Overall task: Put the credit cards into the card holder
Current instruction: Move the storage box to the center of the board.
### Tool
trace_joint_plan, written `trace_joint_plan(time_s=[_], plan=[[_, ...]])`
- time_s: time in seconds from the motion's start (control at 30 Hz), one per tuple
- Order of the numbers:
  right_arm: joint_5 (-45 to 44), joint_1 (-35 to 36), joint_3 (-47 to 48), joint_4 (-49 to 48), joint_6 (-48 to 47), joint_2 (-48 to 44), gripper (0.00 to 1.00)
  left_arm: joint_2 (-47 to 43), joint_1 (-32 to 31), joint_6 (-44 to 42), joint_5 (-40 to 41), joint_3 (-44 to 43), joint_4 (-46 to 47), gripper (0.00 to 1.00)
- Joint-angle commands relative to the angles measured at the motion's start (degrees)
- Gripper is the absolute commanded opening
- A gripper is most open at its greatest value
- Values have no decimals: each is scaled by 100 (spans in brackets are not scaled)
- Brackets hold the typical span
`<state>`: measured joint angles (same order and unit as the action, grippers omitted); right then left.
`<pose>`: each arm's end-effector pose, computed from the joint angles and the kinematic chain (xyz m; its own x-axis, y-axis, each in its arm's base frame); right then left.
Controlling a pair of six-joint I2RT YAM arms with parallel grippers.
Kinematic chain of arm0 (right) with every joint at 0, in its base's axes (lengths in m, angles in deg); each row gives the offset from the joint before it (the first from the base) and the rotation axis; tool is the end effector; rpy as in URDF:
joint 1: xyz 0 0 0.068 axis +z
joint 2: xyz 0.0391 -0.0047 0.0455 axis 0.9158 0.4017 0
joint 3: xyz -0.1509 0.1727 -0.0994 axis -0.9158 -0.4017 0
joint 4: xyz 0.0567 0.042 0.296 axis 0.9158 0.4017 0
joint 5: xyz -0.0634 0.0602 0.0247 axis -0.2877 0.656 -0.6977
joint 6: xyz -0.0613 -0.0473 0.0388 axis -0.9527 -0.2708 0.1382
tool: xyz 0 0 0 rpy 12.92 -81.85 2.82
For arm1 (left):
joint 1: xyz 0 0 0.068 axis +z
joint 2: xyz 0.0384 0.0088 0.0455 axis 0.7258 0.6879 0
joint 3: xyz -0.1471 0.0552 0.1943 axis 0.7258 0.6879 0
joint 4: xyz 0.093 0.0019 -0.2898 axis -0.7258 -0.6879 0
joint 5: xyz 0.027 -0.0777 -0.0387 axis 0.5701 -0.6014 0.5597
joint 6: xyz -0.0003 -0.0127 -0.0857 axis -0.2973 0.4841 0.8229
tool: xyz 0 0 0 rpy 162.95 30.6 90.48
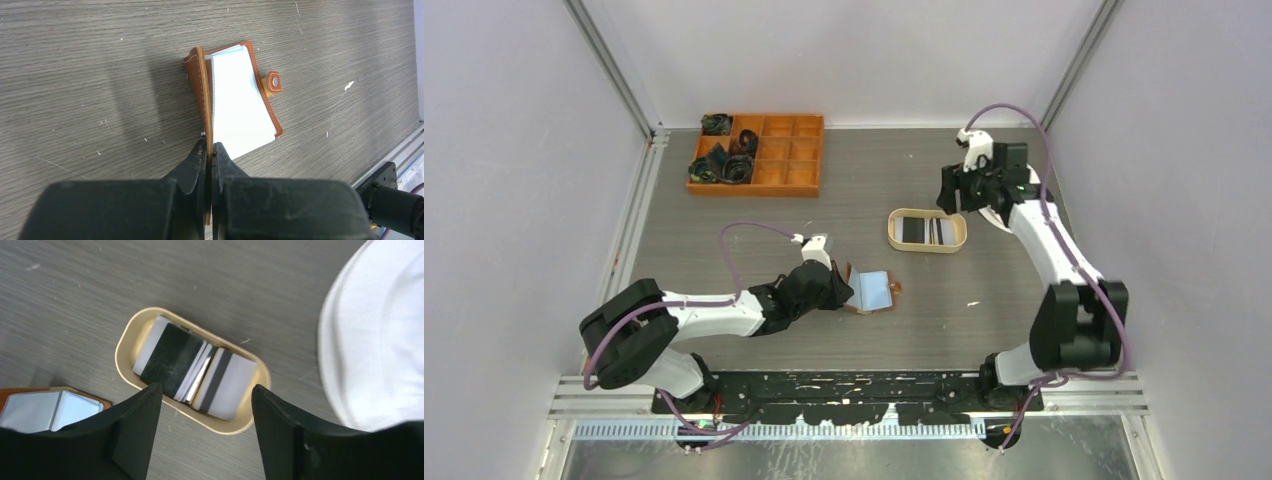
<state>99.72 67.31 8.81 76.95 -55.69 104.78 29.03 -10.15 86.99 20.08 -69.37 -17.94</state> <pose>0.3888 0.0340 0.2443 -0.5477 -0.2089 -0.8102 -0.4205 0.9059 0.0507 0.2070 -0.2826 0.0894 -0.7400 -0.2463 -0.6259 0.2123 0.7975 -0.5647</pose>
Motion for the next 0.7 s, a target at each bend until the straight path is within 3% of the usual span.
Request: trace_joint_plan(time_s=[0.0, 0.1, 0.3, 0.5, 0.67], plan=[[-530, 373, 44, 41, 611, 938, 67, -104, -27, -41, 103, -188, 65, 0], [-1293, 517, 328, 259, 661, 1430, 64, -40, -26, -18, 98, -206, 86, 0], [-1846, 637, 523, 284, 652, 2000, 63, 163, -27, 28, -10, -277, 182, 0], [-1987, 678, 721, 468, 635, 2436, 63, 233, -21, 52, -86, -301, 216, 0], [-1577, 682, 808, 632, 747, 2548, 65, 178, -25, 56, -71, -256, 216, 0]])
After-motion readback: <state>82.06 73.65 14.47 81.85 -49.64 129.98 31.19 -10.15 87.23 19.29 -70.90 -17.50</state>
